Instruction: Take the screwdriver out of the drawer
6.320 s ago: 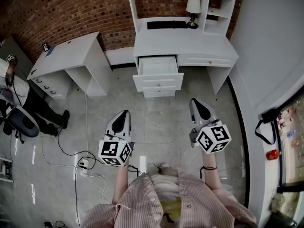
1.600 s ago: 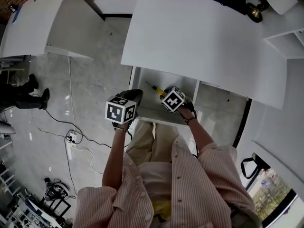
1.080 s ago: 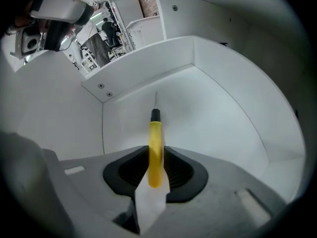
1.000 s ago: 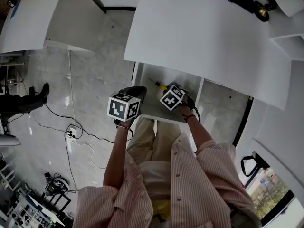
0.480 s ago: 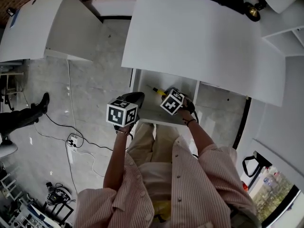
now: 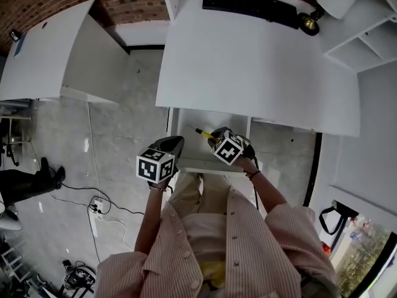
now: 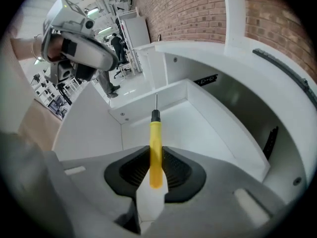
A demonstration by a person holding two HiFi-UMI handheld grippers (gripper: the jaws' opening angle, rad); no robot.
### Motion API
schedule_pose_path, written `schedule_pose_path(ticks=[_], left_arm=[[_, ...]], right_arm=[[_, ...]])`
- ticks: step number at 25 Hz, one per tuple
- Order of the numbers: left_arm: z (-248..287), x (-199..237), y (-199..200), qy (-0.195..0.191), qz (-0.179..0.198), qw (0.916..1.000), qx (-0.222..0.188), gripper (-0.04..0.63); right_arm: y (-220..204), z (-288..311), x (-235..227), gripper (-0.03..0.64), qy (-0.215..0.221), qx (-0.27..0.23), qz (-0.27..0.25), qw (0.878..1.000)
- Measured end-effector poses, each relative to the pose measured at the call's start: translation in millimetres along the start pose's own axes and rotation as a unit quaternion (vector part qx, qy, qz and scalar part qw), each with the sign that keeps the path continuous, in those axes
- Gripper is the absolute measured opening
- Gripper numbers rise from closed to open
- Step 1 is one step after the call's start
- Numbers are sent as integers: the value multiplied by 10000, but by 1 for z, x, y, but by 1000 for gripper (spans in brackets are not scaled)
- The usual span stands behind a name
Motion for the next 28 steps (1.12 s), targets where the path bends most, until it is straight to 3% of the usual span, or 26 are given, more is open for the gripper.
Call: schedule_pose_path(ticks=[9, 15, 21, 28], left_arm=[[-28, -11, 17, -95, 294, 9977, -605, -2], [-49, -20, 43, -64, 665, 9886, -1351, -2], [-63, -30, 70, -34, 840, 9789, -1861, -2], [-80, -39, 97, 63, 1092, 9664, -2327, -2]], right_arm=[[27, -53, 6, 78, -94, -971, 336, 9947], [43, -90, 8, 78, -303, -1604, 380, 9858], [63, -130, 9, 78, -462, -2459, 635, 9661], [86, -172, 3, 78, -786, -3379, 956, 9330]])
Point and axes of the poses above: the fingertips, and each gripper's own axes: z forward along the fingers, x to its left, y out of its top, the point moved 5 cm from there along -z, backward along the fingers, and after that the axes turned 9 degrees about -x, right-handed, at the moved point
